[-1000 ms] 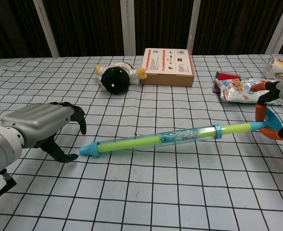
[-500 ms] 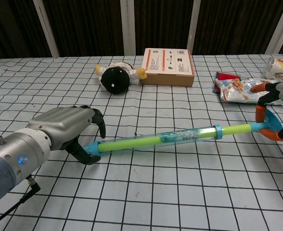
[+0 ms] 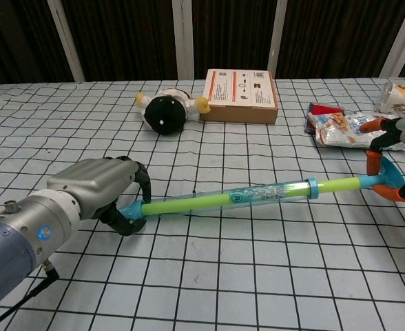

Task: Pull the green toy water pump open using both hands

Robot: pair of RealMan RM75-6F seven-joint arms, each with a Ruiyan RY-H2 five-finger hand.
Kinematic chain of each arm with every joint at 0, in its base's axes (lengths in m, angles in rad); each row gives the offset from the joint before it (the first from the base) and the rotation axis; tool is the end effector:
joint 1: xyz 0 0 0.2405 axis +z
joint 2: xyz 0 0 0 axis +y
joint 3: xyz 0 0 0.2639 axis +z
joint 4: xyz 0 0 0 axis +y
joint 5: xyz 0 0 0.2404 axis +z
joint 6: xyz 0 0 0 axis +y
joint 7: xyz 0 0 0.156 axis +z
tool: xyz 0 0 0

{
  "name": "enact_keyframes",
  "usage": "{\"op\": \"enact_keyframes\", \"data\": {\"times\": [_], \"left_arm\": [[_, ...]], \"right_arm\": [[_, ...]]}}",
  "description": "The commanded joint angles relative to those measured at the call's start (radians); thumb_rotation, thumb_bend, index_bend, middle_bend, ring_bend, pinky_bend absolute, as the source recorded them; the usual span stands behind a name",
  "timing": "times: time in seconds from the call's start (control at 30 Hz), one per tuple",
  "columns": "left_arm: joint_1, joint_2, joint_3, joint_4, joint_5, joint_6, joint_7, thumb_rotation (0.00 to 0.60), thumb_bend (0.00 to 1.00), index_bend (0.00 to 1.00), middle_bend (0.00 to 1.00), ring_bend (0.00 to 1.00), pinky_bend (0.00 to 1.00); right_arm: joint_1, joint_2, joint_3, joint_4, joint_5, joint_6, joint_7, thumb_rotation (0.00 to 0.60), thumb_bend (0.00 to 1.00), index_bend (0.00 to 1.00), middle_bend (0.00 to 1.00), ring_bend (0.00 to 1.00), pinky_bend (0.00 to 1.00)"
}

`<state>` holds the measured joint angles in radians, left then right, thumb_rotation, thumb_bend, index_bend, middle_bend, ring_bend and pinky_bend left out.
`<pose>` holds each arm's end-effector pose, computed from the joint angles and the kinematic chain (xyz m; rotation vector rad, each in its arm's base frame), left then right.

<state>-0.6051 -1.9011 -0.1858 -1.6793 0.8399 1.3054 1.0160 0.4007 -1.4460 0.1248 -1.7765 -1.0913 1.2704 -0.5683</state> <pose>-0.0955 0.2652 -0.1181 -1.7639 -0.9958 -0.6820 -0.2153 -0.2735 0.0008 1.5628 -1.0212 0.7837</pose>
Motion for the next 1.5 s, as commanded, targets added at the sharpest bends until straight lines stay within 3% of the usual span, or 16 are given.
{"op": "enact_keyframes", "data": {"times": [0.03, 0.33, 1.5], "left_arm": [[-0.001, 0.002, 0.002, 0.003, -0.001, 0.003, -0.006, 0.6, 0.55, 0.45, 0.12, 0.0, 0.0], [-0.002, 0.04, 0.011, -0.016, 0.009, 0.014, -0.03, 0.6, 0.55, 0.46, 0.12, 0.0, 0.0], [0.066, 0.372, 0.065, -0.1, 0.037, -0.011, -0.208, 0.6, 0.56, 0.48, 0.12, 0.0, 0.0]], "right_arm": [[0.0, 0.0, -0.001, 0.0, 0.0, 0.0, 0.0, 0.6, 0.47, 0.66, 0.12, 0.0, 0.0], [0.001, 0.005, 0.0, 0.001, -0.004, 0.002, 0.011, 0.6, 0.47, 0.66, 0.12, 0.0, 0.0], [-0.013, 0.023, 0.007, 0.004, 0.016, 0.034, 0.01, 0.6, 0.47, 0.66, 0.12, 0.0, 0.0]]}}
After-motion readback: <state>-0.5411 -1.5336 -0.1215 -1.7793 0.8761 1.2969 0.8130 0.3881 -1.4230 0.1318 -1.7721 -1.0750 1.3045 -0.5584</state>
